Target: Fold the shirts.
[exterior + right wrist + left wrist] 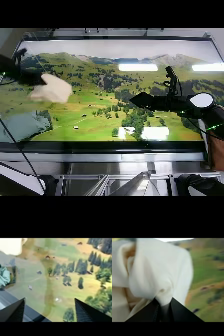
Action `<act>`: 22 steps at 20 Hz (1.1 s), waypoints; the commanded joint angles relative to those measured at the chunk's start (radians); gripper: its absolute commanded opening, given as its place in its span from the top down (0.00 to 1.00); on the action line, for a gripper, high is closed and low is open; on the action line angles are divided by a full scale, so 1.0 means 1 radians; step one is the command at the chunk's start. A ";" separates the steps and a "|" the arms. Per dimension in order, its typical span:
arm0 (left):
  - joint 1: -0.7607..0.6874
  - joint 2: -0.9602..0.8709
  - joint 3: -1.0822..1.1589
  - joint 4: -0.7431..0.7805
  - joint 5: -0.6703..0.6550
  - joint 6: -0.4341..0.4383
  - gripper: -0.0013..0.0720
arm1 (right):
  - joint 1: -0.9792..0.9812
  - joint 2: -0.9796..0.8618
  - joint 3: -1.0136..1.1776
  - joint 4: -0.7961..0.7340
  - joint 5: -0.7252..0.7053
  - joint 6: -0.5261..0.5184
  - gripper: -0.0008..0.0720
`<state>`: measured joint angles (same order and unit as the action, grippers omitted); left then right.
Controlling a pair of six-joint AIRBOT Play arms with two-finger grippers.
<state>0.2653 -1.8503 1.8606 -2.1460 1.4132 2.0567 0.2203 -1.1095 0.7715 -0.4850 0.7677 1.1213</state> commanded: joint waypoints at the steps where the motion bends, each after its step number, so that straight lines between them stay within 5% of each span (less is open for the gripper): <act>1: -0.166 0.048 0.165 -0.399 0.154 0.015 0.96 | -0.016 0.002 0.000 0.000 0.029 0.000 0.67; 2: -0.232 0.075 0.192 -0.404 0.160 0.006 0.96 | -0.034 0.003 0.000 0.000 0.068 0.003 0.94; 9: -0.637 0.163 -0.084 -0.285 0.009 -0.018 0.94 | -0.312 0.055 0.000 -0.001 0.485 0.002 0.95; 10: -0.671 0.163 -0.130 -0.267 -0.021 -0.021 0.58 | -0.349 0.059 0.000 -0.002 0.527 0.000 0.92; 11: -0.697 0.164 -0.165 -0.249 -0.042 -0.032 0.09 | -0.383 0.059 0.000 -0.009 0.568 0.000 0.59; 12: -0.705 0.164 -0.175 -0.245 -0.044 -0.051 0.01 | -0.409 0.058 0.000 -0.030 0.597 -0.001 0.15; 13: -0.700 0.164 -0.163 -0.223 -0.031 -0.074 0.01 | -0.433 0.058 0.000 -0.058 0.615 0.000 0.08; 17: -0.590 0.169 -0.082 -0.087 0.144 -0.223 0.01 | -0.487 0.035 0.000 -0.233 0.537 0.001 0.08; 19: -0.536 0.203 -0.210 -0.071 0.198 -0.255 0.02 | -0.487 -0.021 0.000 -0.360 0.443 0.020 0.09; 22: -0.482 0.270 -0.525 -0.074 0.077 -0.251 0.02 | -0.495 -0.157 0.000 -0.414 0.378 0.033 0.09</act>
<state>-0.2680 -1.6272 1.5497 -2.2452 1.5402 1.8385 -0.2615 -1.1694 0.7715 -0.7986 1.2190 1.1362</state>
